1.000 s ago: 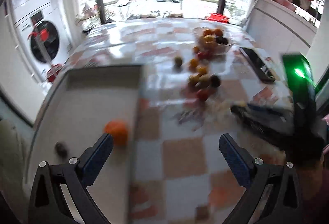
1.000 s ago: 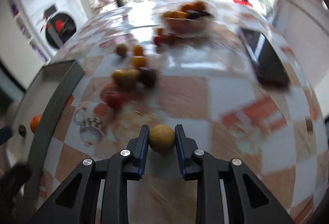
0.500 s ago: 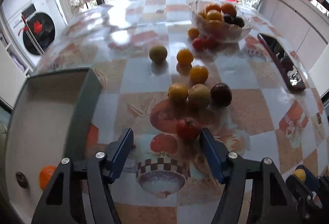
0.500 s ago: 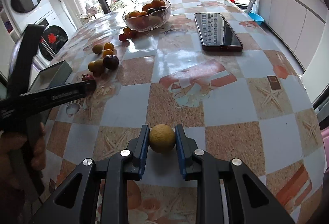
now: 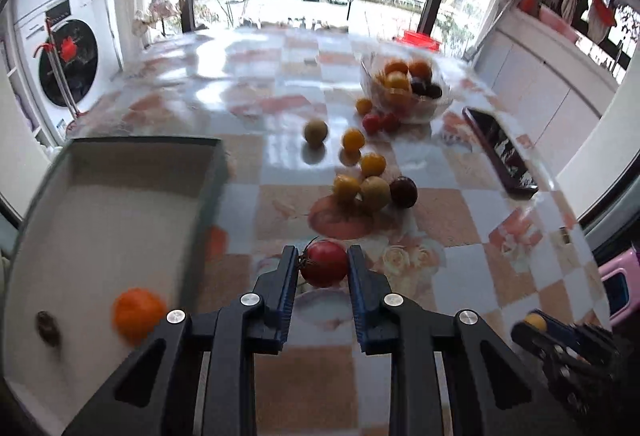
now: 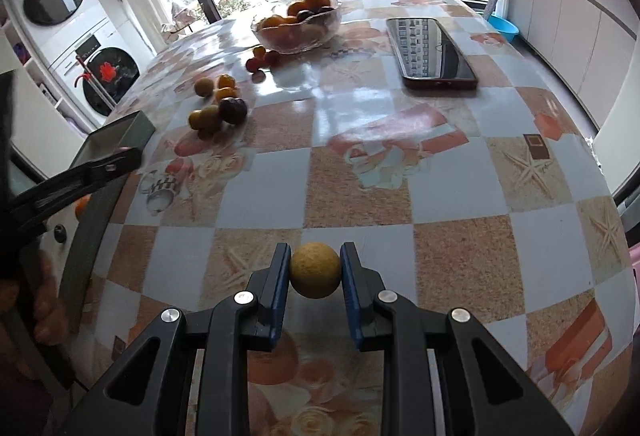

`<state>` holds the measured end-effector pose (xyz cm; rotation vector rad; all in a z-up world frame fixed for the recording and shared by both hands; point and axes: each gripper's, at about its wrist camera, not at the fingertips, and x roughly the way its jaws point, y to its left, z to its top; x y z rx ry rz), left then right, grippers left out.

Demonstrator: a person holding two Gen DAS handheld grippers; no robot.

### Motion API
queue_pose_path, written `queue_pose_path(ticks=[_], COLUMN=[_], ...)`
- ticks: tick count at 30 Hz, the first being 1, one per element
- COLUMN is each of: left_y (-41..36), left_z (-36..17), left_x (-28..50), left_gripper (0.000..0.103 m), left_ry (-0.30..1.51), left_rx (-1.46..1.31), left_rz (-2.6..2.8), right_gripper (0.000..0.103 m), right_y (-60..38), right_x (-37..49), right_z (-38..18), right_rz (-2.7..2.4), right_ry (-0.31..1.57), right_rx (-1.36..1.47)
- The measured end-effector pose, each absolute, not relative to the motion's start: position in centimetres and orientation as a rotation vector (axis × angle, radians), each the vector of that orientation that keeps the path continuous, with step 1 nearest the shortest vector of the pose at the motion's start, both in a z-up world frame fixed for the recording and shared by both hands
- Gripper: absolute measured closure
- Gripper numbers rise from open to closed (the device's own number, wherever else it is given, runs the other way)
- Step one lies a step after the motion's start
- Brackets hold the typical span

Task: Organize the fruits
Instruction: 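Carry both fruits into the grey tray and open both tools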

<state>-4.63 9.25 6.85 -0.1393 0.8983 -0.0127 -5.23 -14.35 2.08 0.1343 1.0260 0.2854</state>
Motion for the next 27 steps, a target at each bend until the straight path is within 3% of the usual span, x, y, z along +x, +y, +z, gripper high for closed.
queue_pose_path(ticks=[7,27], left_y=[14.9,24.7], left_z=[8.9,4.2], left_x=[-9.0,-13.8], left_gripper=[0.077,0.077], left_ry=[0.828,0.853], left_rx=[-0.137,-0.239], left_rz=[0.101,0.301], right_gripper=[0.075,0.076], right_y=[-10.3,10.0], right_x=[-5.8,-7.2], right_z=[3.6,5.7], right_rz=[0.369,0.679], right_ry=[1.031,1.054], right_rx=[0.106,-0.119])
